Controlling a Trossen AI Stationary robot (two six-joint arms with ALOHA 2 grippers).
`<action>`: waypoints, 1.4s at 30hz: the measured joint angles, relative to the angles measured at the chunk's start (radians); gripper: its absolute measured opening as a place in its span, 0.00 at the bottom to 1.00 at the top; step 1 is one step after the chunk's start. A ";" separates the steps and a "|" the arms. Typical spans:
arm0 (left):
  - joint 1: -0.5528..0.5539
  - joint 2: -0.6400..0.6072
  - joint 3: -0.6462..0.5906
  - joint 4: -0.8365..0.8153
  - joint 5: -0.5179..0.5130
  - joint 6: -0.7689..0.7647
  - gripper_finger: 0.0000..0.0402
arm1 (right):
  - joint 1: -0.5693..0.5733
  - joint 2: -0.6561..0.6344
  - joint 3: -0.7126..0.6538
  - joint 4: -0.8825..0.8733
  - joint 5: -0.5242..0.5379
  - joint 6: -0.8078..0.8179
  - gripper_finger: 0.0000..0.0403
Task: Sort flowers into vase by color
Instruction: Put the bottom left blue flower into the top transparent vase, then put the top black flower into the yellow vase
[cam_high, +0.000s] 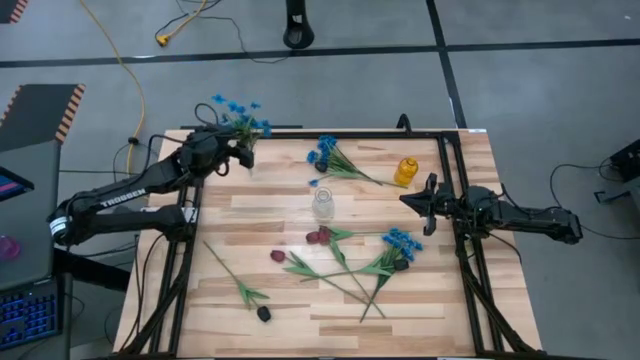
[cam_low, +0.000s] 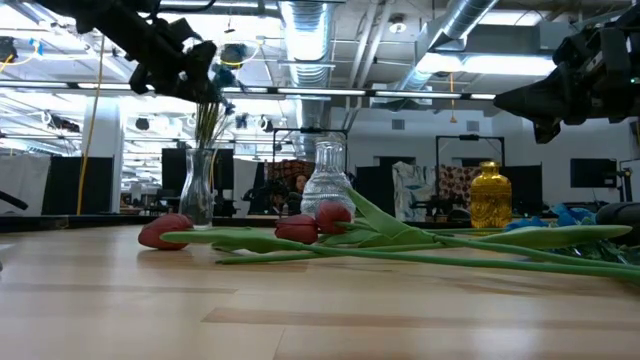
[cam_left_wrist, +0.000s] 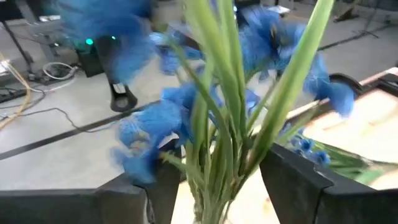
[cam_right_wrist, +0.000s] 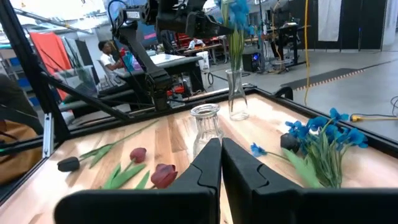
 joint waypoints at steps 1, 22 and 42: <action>0.000 -0.012 0.000 -0.018 0.010 0.000 0.51 | 0.000 0.000 0.000 0.001 0.000 0.000 0.11; 0.000 -0.265 0.001 -0.320 0.109 -0.032 0.53 | 0.000 0.000 0.054 0.024 0.010 0.001 0.55; -0.012 -0.279 0.002 -0.408 0.437 -0.093 0.53 | -0.132 0.335 0.324 -0.001 0.039 -0.061 0.69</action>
